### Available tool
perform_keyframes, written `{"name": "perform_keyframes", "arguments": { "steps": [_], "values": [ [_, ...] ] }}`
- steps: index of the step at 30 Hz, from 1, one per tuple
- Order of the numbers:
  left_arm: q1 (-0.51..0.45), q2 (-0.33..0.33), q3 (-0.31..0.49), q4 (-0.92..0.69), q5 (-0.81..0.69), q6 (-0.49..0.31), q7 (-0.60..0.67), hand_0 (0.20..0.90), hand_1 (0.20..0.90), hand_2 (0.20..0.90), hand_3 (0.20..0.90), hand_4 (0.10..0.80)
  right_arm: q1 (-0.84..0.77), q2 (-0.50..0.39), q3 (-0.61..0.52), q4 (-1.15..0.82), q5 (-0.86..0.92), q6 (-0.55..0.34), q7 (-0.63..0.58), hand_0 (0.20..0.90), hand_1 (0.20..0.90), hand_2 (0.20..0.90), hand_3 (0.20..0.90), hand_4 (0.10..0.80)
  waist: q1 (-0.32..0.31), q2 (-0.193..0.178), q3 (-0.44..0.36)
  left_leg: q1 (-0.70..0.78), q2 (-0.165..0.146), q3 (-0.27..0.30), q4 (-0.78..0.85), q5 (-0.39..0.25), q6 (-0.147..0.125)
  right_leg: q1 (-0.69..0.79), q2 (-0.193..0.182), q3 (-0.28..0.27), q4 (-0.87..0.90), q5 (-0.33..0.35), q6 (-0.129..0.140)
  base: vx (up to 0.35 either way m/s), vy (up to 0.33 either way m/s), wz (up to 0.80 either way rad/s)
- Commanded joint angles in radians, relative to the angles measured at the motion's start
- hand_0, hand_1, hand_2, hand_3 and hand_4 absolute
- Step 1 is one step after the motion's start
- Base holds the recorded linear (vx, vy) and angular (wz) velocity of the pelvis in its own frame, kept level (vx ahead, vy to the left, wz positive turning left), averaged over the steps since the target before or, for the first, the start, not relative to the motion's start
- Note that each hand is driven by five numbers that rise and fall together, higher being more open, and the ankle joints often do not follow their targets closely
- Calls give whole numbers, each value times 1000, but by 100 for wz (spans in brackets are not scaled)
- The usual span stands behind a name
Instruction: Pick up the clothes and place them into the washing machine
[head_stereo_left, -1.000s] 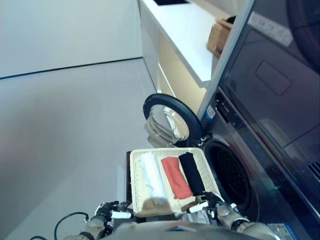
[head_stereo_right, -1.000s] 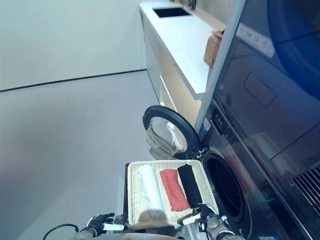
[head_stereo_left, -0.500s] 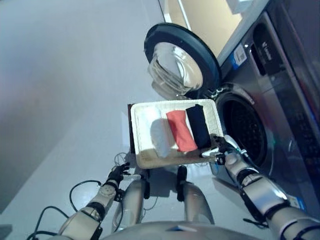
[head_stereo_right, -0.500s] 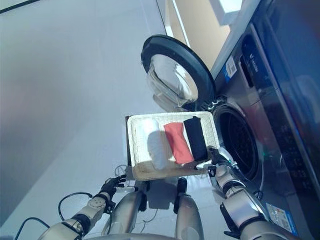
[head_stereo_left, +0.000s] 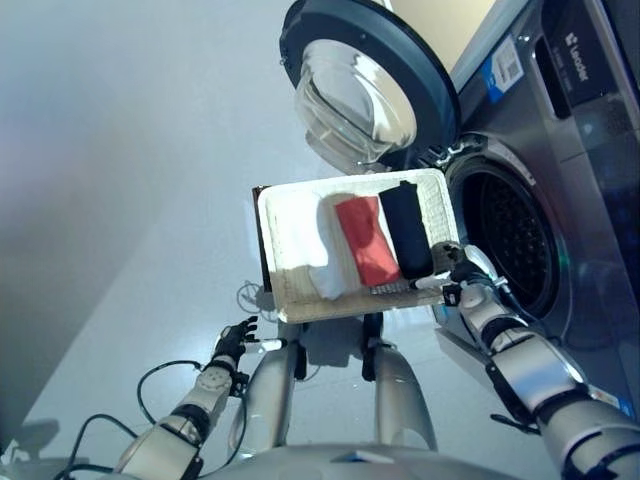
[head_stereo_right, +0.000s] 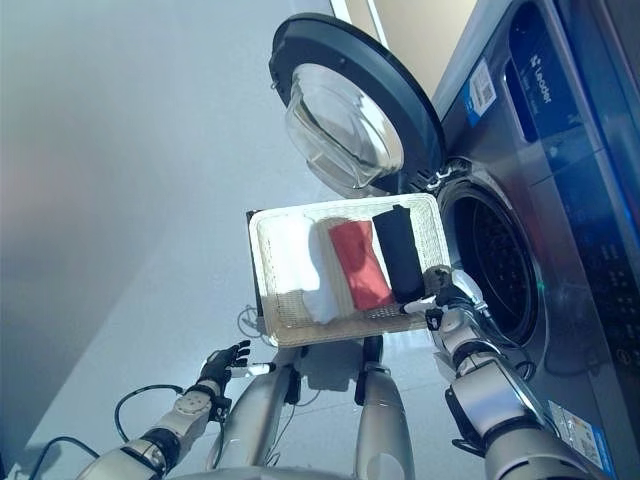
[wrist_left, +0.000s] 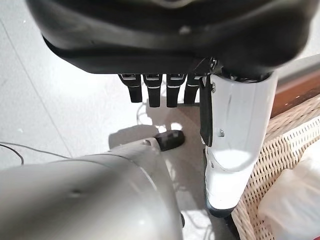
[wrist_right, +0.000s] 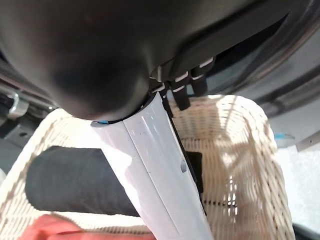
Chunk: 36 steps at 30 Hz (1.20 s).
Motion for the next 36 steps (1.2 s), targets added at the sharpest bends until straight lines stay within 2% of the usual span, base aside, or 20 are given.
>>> {"name": "perform_keyframes", "arguments": {
  "steps": [1, 19, 25, 32, 36],
  "values": [
    [6, -1, 4, -33, -32, -26, 26, 900, 900, 900, 900, 800, -103, -104, 48, 28, 18, -5, -64, 900, 900, 900, 900, 800, 21, -1, 15, -23, -40, -17, 85, -72, -59, 111, -16, -7, -252, 204, 20, -5, 11, 7],
    [6, -4, -23, -69, -62, -52, 52, 900, 900, 900, 900, 800, -157, -102, 69, 49, 29, -17, -102, 900, 900, 900, 900, 800, 65, 7, 30, -99, -55, -46, 58, -45, -62, 75, -35, -56, -285, 216, 28, 29, 9, 7],
    [-1, -5, -26, -54, -55, -54, 62, 900, 900, 900, 900, 800, -149, -79, 69, 32, 37, -26, -109, 900, 900, 900, 900, 800, 74, -20, 14, -110, -69, -61, 70, -53, -61, 87, -36, -79, -292, 216, 31, 57, -2, 12],
    [-9, 3, -17, -48, -46, -54, 68, 900, 900, 900, 900, 800, -138, -64, 71, 34, 36, -24, -109, 900, 900, 900, 900, 800, 82, -50, 10, -123, -68, -77, 73, -52, -65, 94, -40, -97, -308, 224, 33, 37, -8, 9],
    [-7, 4, -21, -68, -45, -56, 72, 900, 900, 900, 900, 800, -173, -77, 91, 67, 21, -12, -115, 900, 900, 900, 900, 800, 99, -52, 21, -144, -74, -80, 73, -48, -64, 85, -41, -105, -313, 226, 31, 5, 2, 8]
  ]
}}
